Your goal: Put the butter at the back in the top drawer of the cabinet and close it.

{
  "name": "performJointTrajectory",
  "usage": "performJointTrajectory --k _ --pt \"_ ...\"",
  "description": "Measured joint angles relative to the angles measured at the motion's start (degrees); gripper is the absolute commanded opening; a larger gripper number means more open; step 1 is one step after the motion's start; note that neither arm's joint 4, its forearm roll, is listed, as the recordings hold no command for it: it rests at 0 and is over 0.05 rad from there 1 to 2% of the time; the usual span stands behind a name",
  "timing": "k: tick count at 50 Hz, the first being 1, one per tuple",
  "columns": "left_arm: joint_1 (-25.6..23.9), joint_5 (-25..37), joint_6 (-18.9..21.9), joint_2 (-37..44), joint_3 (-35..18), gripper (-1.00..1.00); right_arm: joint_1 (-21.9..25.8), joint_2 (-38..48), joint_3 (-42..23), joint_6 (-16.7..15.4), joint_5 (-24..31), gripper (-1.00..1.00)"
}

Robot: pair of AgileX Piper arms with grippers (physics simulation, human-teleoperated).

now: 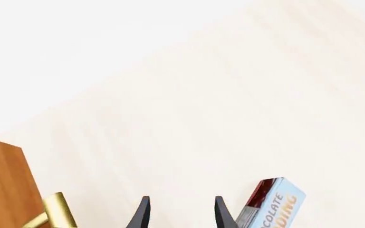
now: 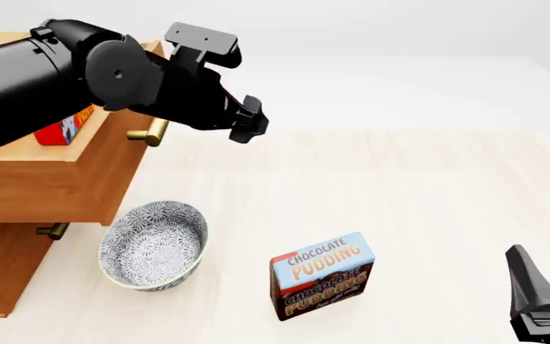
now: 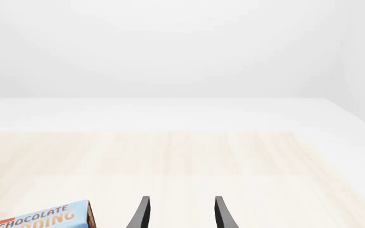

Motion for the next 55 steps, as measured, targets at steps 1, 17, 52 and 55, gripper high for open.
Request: performJointTrajectory --k 1,17,52,55 --pt "-0.1 -0.2 -0.1 0.3 0.0 1.0 0.0 0.0 0.0 0.0 0.0 1.0" --pt "-0.4 -3.0 -3.5 4.9 -0.4 1.0 0.0 0.0 0.0 0.0 0.0 1.0" --pt "5.5 -5.6 -3.5 8.3 1.9 1.0 0.0 0.0 0.0 0.0 0.0 1.0" --pt "6.2 -5.7 -3.2 8.3 2.2 1.0 0.0 0.0 0.0 0.0 0.0 1.0"
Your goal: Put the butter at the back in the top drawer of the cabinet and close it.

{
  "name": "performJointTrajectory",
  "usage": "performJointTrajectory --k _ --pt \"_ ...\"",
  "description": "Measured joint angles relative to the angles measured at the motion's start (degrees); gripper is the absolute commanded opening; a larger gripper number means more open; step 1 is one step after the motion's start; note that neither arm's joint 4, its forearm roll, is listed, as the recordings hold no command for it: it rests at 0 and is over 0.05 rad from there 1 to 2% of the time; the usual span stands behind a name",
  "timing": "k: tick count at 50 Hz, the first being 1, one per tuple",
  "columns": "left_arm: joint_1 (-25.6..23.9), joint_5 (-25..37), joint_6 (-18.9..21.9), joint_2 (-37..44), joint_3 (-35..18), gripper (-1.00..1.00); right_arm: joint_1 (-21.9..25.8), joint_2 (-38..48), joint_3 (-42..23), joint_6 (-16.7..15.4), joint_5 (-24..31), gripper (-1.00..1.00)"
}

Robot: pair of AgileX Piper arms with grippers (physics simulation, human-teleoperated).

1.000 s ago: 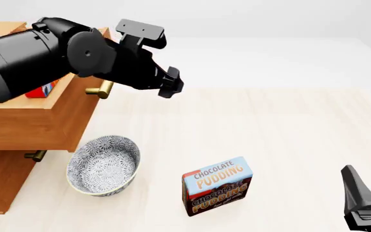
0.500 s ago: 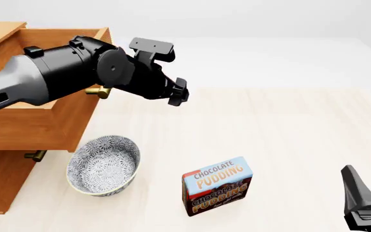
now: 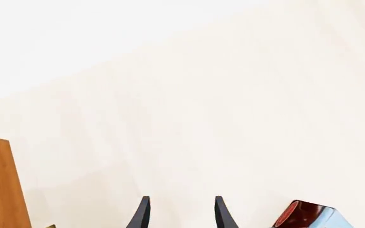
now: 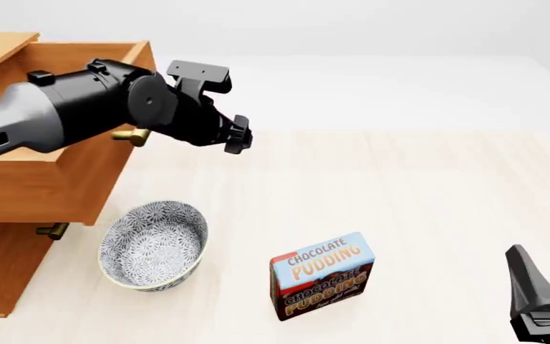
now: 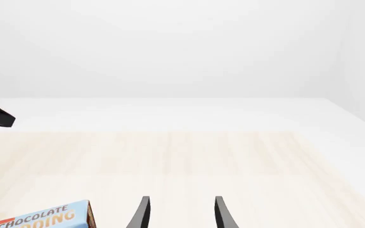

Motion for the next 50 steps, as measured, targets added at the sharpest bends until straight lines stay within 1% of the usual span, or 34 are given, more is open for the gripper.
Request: performJointTrajectory --k 18,33,50 --pt "4.0 -0.8 1.2 -0.7 2.0 1.0 0.0 0.0 0.0 0.0 0.0 1.0" --pt "8.8 -0.6 2.7 -2.9 4.1 1.0 0.0 0.0 0.0 0.0 0.0 1.0" --pt "13.7 -1.5 3.4 -4.6 6.9 1.0 0.0 0.0 0.0 0.0 0.0 1.0"
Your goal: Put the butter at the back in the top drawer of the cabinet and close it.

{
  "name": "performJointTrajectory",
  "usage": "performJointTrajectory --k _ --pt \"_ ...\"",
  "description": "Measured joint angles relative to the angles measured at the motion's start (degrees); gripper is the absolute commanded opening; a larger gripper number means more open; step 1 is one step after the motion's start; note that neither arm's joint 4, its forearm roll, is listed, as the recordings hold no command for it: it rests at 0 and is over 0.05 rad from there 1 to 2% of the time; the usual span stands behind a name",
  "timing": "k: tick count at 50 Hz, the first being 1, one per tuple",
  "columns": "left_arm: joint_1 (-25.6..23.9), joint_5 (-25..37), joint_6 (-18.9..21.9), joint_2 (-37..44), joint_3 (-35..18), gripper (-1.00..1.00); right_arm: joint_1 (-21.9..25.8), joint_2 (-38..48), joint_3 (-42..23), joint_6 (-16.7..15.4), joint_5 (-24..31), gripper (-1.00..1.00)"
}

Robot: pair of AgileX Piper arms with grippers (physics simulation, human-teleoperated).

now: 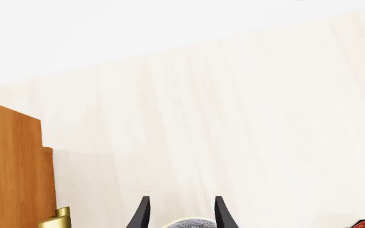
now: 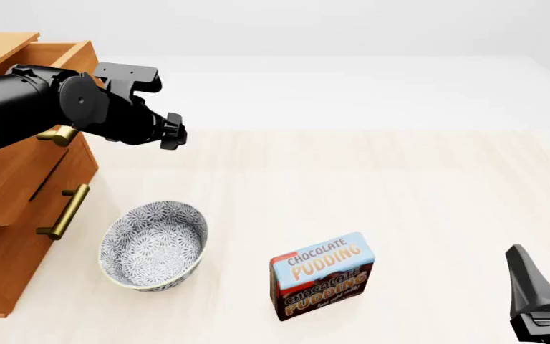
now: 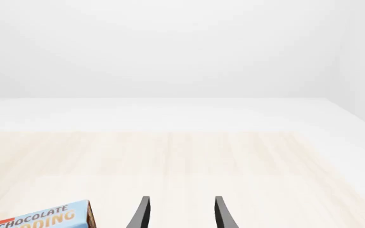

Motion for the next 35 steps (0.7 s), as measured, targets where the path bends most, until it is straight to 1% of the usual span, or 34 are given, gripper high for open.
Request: performJointTrajectory --k 35 --pt "5.8 -1.3 -0.6 -0.8 2.6 1.0 0.0 0.0 0.0 0.0 0.0 1.0"
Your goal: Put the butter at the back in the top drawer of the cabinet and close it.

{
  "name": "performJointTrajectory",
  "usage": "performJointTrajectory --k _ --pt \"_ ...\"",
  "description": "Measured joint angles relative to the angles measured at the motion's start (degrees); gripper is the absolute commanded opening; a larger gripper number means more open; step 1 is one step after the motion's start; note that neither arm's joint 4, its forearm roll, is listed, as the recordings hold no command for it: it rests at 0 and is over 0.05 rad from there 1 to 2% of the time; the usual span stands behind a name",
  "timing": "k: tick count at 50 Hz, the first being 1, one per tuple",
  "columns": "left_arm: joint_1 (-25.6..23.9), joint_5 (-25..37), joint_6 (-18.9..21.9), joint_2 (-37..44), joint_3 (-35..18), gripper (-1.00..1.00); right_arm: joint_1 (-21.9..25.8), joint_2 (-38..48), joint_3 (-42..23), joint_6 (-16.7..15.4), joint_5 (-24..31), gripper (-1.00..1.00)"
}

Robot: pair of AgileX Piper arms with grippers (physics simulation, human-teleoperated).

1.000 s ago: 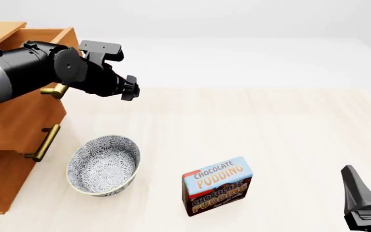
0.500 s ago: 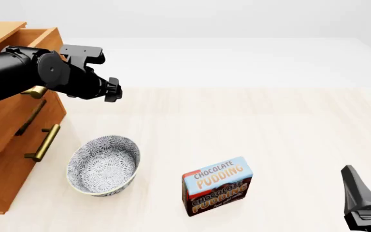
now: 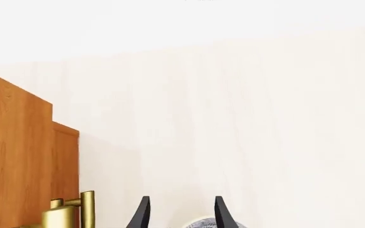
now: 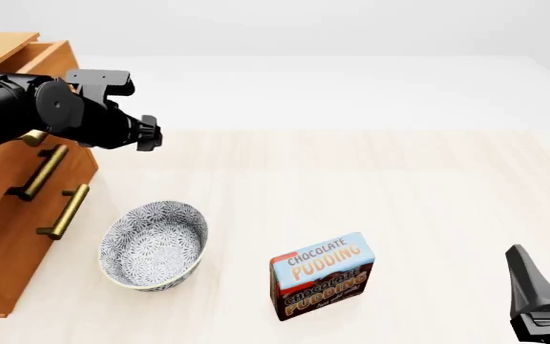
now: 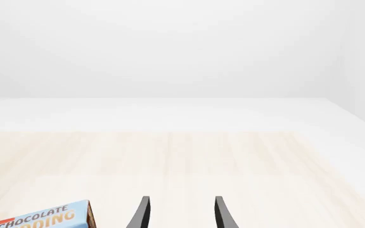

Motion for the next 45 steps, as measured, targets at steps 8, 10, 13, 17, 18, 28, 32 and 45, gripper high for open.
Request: performJointTrajectory --k 8,10,13,17,18,28,32,45 --pt "1.3 -0.4 -0.3 -1.0 1.2 1.0 0.0 0.0 0.0 0.0 0.0 1.0" --pt "1.7 -0.6 -0.4 -1.2 1.5 1.0 0.0 0.0 0.0 0.0 0.0 1.0" --pt "2.3 -0.7 -0.5 -1.6 2.0 1.0 0.0 0.0 0.0 0.0 0.0 1.0" --pt "3.0 -1.1 -0.7 -2.1 2.6 1.0 0.0 0.0 0.0 0.0 0.0 1.0" --pt "3.2 -1.2 -0.8 -2.2 2.8 1.0 0.0 0.0 0.0 0.0 0.0 1.0" --pt "4.5 -2.2 -1.8 -3.4 4.7 1.0 0.0 0.0 0.0 0.0 0.0 1.0" --pt "4.9 -2.4 -2.2 -3.7 5.3 1.0 0.0 0.0 0.0 0.0 0.0 1.0" --pt "5.8 -3.9 -4.0 -5.5 8.1 1.0 0.0 0.0 0.0 0.0 0.0 1.0"
